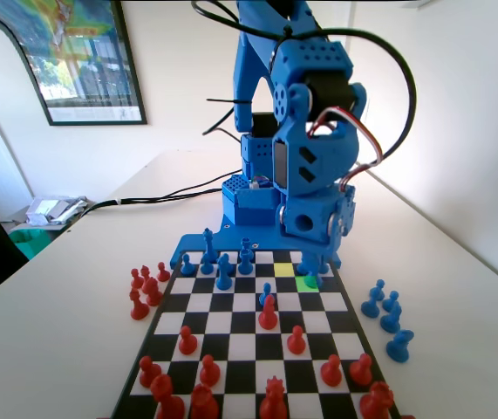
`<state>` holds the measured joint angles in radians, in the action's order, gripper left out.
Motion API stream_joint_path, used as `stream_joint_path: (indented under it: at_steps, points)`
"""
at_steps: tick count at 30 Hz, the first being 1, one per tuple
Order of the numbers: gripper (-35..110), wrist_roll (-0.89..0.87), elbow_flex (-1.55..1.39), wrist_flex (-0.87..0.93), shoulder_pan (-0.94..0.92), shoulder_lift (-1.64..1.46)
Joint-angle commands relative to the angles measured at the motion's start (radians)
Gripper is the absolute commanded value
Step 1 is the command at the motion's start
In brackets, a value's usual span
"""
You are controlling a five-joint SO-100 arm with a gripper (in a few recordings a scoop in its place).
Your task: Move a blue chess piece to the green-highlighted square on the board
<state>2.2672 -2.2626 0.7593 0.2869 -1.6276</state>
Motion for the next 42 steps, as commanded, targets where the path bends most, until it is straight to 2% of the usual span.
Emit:
stream_joint_path:
  at_steps: [1, 30, 42]
  points:
    - [1, -0.014, -0.032, -0.018, 0.029, -0.014]
    - [1, -0.005, -0.098, -0.123, 0.028, 0.052]
    - [12, 0.006, -0.127, -0.201, 0.021, 0.057]
